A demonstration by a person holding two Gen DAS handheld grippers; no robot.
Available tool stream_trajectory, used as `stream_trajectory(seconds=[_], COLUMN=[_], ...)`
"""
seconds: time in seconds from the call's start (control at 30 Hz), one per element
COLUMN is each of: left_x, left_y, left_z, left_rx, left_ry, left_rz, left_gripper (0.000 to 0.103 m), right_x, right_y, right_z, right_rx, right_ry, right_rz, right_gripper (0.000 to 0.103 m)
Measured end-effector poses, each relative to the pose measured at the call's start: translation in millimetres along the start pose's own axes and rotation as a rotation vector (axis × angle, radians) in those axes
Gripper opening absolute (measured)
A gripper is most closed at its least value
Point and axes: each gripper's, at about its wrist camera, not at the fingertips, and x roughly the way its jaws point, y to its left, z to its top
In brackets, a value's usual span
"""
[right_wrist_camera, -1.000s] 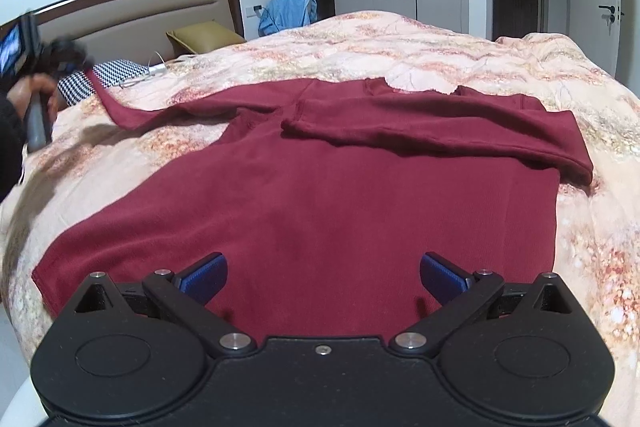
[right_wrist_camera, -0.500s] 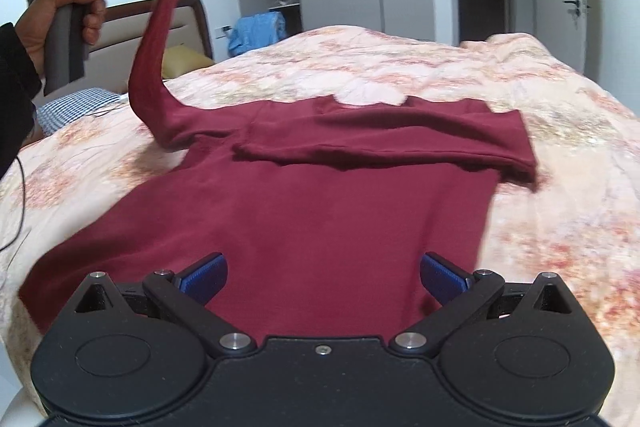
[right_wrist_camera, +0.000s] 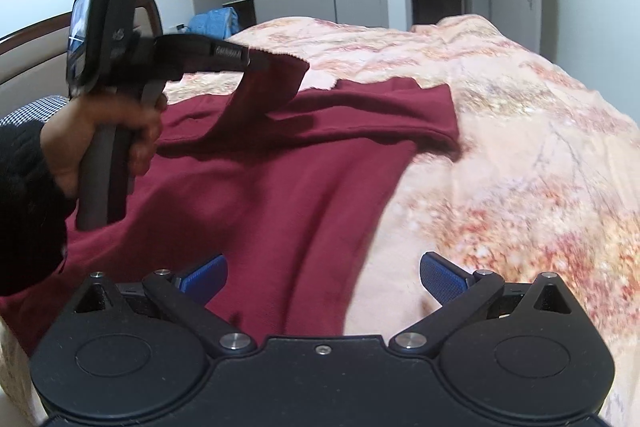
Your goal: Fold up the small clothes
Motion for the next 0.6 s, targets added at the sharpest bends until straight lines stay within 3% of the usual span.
stream_trajectory(seconds=[0.07,0.13,0.2,0.37,0.47,0.6], left_x=[-4,-10,-15,-34,-49,-61], left_y=[-2,-1,1,22,45,96], left_z=[-4,-4,-1,6,5,-1], left_rx=[-0.023,-0.041,-0.047,-0.051,-0.059,-0.120], left_ry=[0.035,0.064,0.098,0.108,0.100,0.122], left_rz=[-0.023,-0.040,-0.051,-0.055,0.012,0.183], left_gripper=[0.007,0.017,0.052,0.067,0.074,0.076], right_x=[2,3,4,11,14,25], right_y=[-2,-3,-3,1,4,7], right_z=[-2,-4,-5,-6,-1,16], right_rx=[0.016,0.029,0.036,0.044,0.044,0.013], right_ry=[0.008,0.011,0.012,0.015,-0.002,-0.034], right_rz=[-0.006,-0.007,-0.005,0.012,0.043,0.095], right_gripper=[0.102,0.102,0.102,0.102,0.102,0.101])
